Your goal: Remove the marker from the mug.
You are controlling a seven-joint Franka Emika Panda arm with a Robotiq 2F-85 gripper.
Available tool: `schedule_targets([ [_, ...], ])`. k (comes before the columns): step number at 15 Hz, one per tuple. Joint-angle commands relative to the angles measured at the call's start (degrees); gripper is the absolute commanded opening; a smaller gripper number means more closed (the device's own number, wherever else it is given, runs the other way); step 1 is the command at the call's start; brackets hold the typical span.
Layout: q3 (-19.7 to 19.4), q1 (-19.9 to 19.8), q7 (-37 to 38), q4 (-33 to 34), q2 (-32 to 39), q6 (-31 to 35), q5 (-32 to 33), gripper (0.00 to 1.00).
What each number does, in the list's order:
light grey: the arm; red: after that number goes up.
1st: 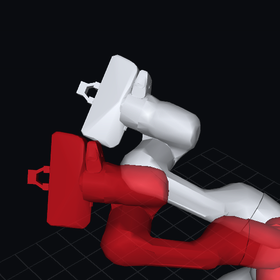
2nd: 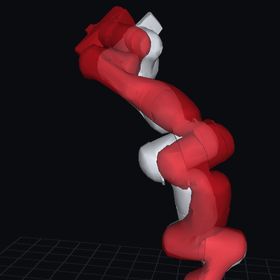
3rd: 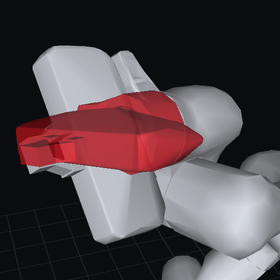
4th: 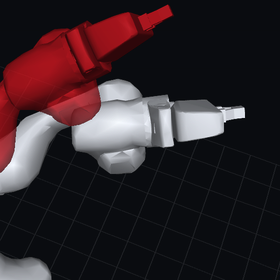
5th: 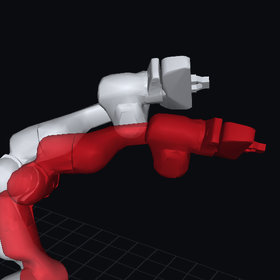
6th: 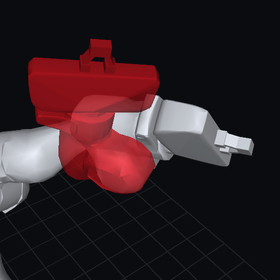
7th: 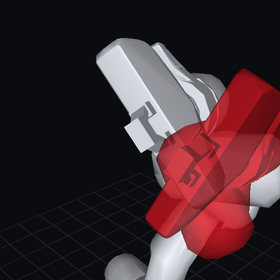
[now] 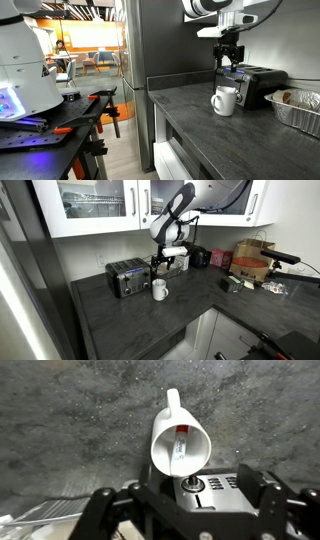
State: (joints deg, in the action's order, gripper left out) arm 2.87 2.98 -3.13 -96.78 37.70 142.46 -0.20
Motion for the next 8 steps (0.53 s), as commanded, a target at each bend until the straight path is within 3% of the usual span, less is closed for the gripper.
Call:
schedule_targets([
  [1,-0.53,0.82,1.87,7.37,5.73,-4.85,0.38,0.67],
  [2,-0.67,1.07,2.43,8.79,7.12,-5.59,0.37,0.64],
  [6,-0.39,0.98,3.67,14.05,11.70,-9.33,-0.54,0.33],
  [8,-0.65,1.07,4.81,16.42,13.25,-10.44,-0.59,0.27],
])
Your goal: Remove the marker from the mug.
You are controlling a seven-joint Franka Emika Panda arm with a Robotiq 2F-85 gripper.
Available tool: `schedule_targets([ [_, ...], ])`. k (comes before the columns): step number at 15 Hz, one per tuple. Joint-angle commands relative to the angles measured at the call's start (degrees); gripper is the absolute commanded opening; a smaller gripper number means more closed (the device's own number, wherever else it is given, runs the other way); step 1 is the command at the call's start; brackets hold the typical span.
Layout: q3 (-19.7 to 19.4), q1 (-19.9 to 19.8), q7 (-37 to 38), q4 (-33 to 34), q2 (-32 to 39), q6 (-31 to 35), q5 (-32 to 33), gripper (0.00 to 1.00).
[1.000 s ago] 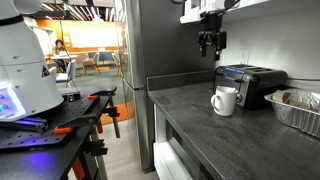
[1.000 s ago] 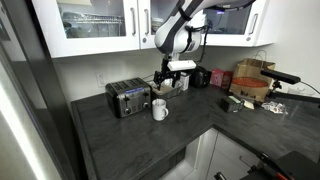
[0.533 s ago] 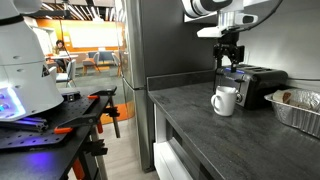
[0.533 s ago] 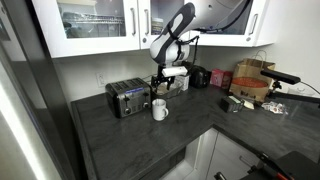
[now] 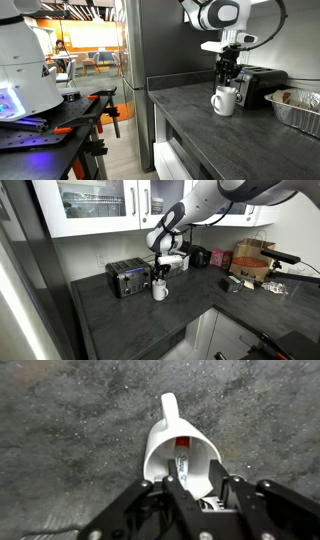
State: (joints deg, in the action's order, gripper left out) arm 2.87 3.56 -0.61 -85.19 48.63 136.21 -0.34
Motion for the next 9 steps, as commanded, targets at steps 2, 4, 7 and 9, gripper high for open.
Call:
schedule_targets([
  [2,-0.46,0.27,2.86,7.01,3.64,-5.35,-0.87,0.27],
  [4,-0.09,0.04,2.98,9.11,4.97,-6.88,-1.54,0.34],
  [7,0.07,-0.19,4.13,11.56,6.78,-9.03,-2.80,0.52],
  [9,0.43,-0.58,4.22,12.59,7.79,-9.02,-3.69,0.50],
])
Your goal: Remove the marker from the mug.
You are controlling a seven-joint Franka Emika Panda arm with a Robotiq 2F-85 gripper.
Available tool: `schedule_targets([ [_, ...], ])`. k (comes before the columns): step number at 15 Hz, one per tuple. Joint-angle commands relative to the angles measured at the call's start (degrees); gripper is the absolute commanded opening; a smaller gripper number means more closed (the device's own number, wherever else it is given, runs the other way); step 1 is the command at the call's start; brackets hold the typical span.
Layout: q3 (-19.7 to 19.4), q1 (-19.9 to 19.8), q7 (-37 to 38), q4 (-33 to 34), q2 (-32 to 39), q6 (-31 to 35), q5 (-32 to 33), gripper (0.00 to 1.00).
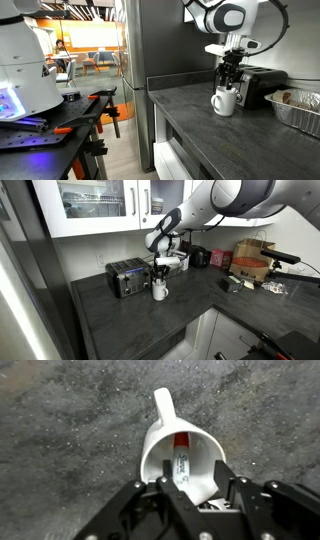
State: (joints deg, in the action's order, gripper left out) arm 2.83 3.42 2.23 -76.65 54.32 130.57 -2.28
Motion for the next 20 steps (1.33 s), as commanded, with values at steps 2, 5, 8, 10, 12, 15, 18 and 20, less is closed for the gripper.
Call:
schedule_targets([
  [2,0.44,-0.49,1.45,5.32,3.15,-3.40,-2.37,0.40],
  [5,0.18,-0.52,1.85,7.24,4.67,-2.92,-2.74,0.19],
  [8,0.75,-1.06,1.17,8.97,6.10,-2.72,-3.39,0.08],
  [10,0.83,-1.22,1.04,9.99,7.06,-2.46,-3.70,0.16],
  [12,0.58,-1.20,1.42,10.54,7.60,-1.90,-3.79,0.33],
  [15,0.52,-1.42,1.54,10.36,7.93,-1.04,-4.04,0.48],
  [18,0.84,-1.73,1.31,10.37,8.41,-0.70,-4.51,0.42],
  [20,0.82,-1.53,1.30,10.50,8.64,-0.64,-4.49,0.29],
])
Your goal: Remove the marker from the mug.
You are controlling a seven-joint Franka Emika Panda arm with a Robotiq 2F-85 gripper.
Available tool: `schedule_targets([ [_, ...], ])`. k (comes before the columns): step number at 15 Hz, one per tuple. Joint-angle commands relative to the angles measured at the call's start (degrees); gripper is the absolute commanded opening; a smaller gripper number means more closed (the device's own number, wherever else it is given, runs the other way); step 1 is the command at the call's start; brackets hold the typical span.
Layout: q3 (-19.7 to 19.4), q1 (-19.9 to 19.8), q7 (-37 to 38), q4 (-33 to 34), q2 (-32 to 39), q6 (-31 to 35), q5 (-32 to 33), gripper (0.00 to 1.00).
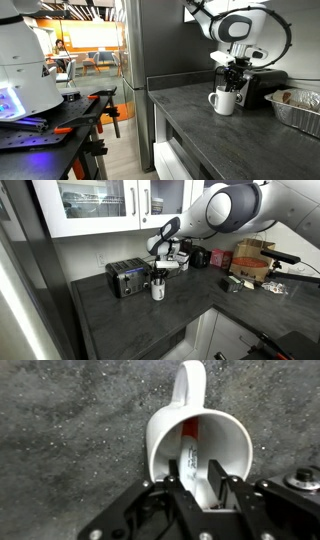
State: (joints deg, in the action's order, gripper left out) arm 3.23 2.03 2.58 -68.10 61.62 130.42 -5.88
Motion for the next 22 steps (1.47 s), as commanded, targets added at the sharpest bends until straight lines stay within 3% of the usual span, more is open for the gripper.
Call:
schedule_targets([
  [1,0.45,-0.11,0.88,2.01,1.56,-0.49,-0.86,0.14],
  [2,0.32,0.08,1.10,1.90,1.53,-0.34,-0.71,0.12],
  [4,0.04,0.27,1.20,1.55,1.38,-0.32,-0.40,0.00],
  [6,0.05,0.27,1.16,0.92,0.80,0.02,-0.41,0.05],
  [11,1.78,-1.08,0.86,-3.60,-3.83,2.18,-2.67,0.05],
  [17,2.67,-4.67,0.76,-15.72,-13.24,9.70,-10.26,0.05],
  [22,1.45,-5.19,0.79,-25.86,-21.91,12.15,-11.04,0.05],
])
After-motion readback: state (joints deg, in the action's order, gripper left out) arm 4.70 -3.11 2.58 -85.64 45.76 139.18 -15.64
